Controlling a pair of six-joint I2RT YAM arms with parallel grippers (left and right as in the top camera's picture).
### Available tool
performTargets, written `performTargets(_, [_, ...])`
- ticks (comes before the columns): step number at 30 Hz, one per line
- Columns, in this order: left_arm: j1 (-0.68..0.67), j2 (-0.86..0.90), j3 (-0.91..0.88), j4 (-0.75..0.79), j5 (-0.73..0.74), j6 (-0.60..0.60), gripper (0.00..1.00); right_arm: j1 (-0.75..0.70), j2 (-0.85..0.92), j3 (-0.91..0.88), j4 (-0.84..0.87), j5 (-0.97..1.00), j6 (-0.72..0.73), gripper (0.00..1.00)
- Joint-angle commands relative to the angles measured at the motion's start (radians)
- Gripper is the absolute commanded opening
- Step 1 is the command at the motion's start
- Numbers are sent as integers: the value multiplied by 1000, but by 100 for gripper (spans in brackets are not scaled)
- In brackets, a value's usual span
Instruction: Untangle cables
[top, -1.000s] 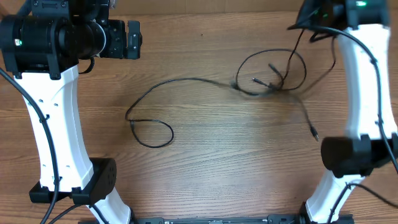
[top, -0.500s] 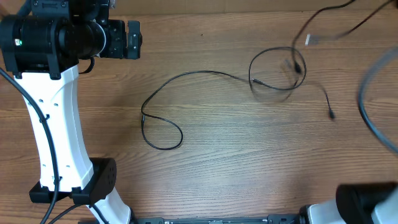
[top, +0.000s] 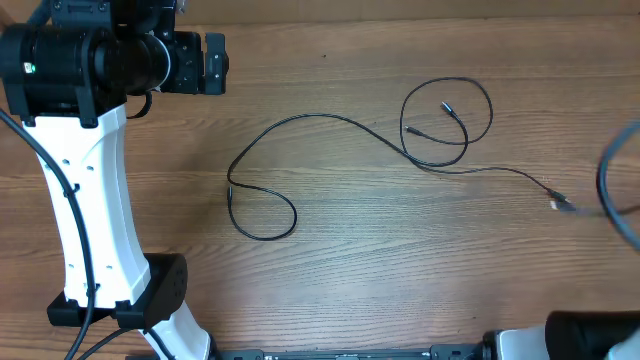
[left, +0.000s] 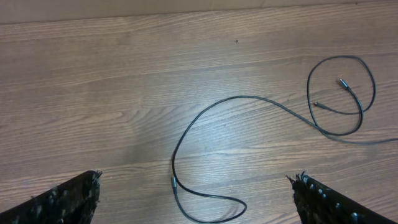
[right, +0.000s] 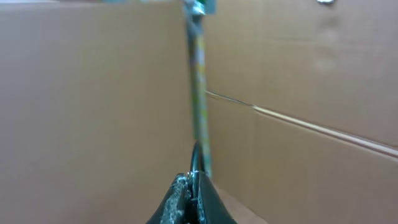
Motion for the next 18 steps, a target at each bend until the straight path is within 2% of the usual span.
performTargets(1, [-7,-2,-5,1,-6,-7,99,-103,55,-122,67,33,-8,4])
performTargets(9, [-7,-2,-5,1,-5,-7,100,-362,208,-387,274,-150,-8,4])
performTargets(14, [-7,-2,-5,1,10,-34,100,-560,346,-402,294,-301,-8,4])
performTargets(18, [-7,-2,-5,1,43,-37,100,-661,399,-402,304,-425,-7,4])
